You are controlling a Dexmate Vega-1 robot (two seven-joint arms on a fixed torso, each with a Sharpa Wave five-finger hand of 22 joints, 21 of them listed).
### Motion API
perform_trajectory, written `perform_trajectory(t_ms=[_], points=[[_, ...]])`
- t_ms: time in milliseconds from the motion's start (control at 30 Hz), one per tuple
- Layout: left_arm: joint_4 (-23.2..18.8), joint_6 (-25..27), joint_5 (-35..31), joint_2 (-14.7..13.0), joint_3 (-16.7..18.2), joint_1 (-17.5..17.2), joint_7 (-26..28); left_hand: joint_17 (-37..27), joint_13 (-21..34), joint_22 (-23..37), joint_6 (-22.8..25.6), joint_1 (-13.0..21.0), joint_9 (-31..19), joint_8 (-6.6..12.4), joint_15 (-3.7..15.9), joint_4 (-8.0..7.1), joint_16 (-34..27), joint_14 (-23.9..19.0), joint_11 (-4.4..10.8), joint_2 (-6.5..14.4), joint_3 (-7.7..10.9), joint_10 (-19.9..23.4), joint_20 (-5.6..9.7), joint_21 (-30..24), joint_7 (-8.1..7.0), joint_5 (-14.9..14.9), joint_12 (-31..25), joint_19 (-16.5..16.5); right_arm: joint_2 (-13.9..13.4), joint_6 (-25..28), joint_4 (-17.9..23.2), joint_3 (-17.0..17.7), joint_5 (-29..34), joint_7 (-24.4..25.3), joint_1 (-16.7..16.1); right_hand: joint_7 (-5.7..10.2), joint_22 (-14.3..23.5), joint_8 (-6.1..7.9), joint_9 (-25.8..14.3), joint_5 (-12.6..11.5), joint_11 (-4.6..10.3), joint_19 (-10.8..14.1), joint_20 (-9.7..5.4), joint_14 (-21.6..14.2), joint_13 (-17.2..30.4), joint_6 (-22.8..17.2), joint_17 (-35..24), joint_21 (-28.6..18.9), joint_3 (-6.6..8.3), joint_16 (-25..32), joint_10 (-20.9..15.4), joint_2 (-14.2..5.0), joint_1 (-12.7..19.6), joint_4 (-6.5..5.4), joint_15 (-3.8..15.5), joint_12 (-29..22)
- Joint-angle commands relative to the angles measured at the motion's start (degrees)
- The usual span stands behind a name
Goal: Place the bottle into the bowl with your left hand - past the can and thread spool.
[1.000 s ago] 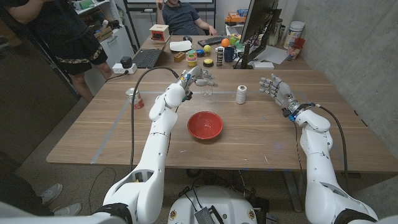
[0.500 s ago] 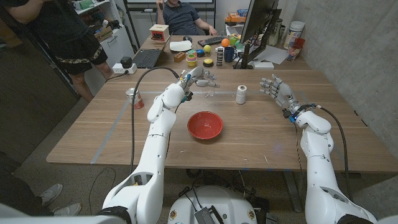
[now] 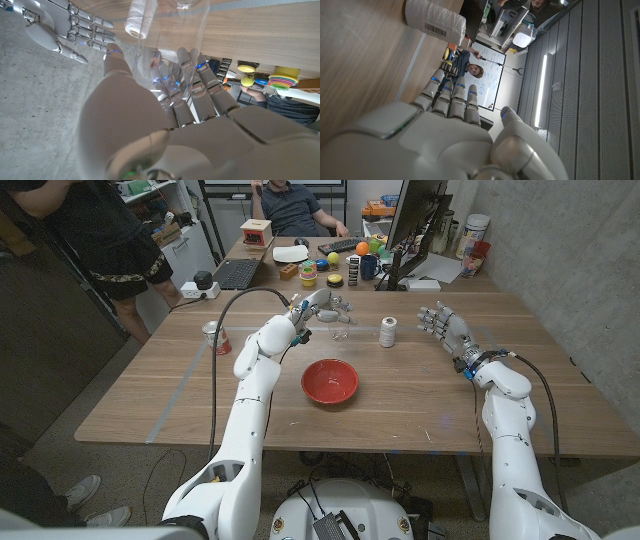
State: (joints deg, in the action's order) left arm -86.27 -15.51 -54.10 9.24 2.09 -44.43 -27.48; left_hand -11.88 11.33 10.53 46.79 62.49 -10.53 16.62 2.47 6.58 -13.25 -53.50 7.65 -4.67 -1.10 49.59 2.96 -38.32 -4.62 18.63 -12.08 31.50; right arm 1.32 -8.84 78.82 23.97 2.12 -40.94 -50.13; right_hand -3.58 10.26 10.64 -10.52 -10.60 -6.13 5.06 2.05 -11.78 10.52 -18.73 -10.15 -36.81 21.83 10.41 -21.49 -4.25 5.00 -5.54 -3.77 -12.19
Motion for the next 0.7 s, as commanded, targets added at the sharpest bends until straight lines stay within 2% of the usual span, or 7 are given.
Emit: perform_trajectory(t_ms=[33,167,700], points=[[-1.2,-2.6,1.7,-0.7,0.3,-0.6,-3.8,-0.1,0.3,0.3,0.4,9.2,-0.2,-0.24,10.78,0.56,0.2,-5.7,4.37,9.2,0.18,4.6,4.58,-0.2,-0.02,-0.1,0.2,-0.2,0.9,0.3,2.1,-0.6,0.2,1.2,-1.6,-0.18,0.2,0.39,-0.3,-0.3,0.07,0.5,-0.11,-0.2,0.3,0.2,-0.1,0.4,-0.46,0.1,0.1,0.13,-0.4,-0.01,-0.30,-0.2],[-2.2,-3.4,2.2,-0.7,0.1,-1.1,-5.4,-0.2,0.3,0.3,0.3,9.4,-0.2,-0.41,10.76,0.56,0.3,-5.7,4.36,9.2,0.17,4.6,4.65,-0.2,0.07,-0.2,0.3,-0.3,1.1,0.3,2.7,-0.6,0.2,1.5,-2.1,-0.17,0.2,0.39,-0.3,-0.3,-0.32,0.6,-0.12,-0.2,0.3,0.2,-0.1,0.4,-0.49,0.2,-0.1,0.14,-0.4,-0.02,-0.29,-0.3],[-5.4,-5.5,4.6,-1.2,0.5,-3.0,-11.3,-0.2,0.4,0.3,0.3,9.7,-0.3,-0.87,10.78,0.55,0.4,-5.7,4.33,9.3,0.11,4.6,4.66,-0.2,0.03,-0.4,0.5,-0.5,1.6,0.5,4.8,-1.0,0.0,2.2,-3.8,-0.22,0.2,0.39,-0.2,-0.3,-0.15,0.6,-0.13,-0.2,0.3,0.2,-0.1,0.6,-0.61,0.2,-0.1,0.16,-0.6,-0.11,-0.26,-0.3]])
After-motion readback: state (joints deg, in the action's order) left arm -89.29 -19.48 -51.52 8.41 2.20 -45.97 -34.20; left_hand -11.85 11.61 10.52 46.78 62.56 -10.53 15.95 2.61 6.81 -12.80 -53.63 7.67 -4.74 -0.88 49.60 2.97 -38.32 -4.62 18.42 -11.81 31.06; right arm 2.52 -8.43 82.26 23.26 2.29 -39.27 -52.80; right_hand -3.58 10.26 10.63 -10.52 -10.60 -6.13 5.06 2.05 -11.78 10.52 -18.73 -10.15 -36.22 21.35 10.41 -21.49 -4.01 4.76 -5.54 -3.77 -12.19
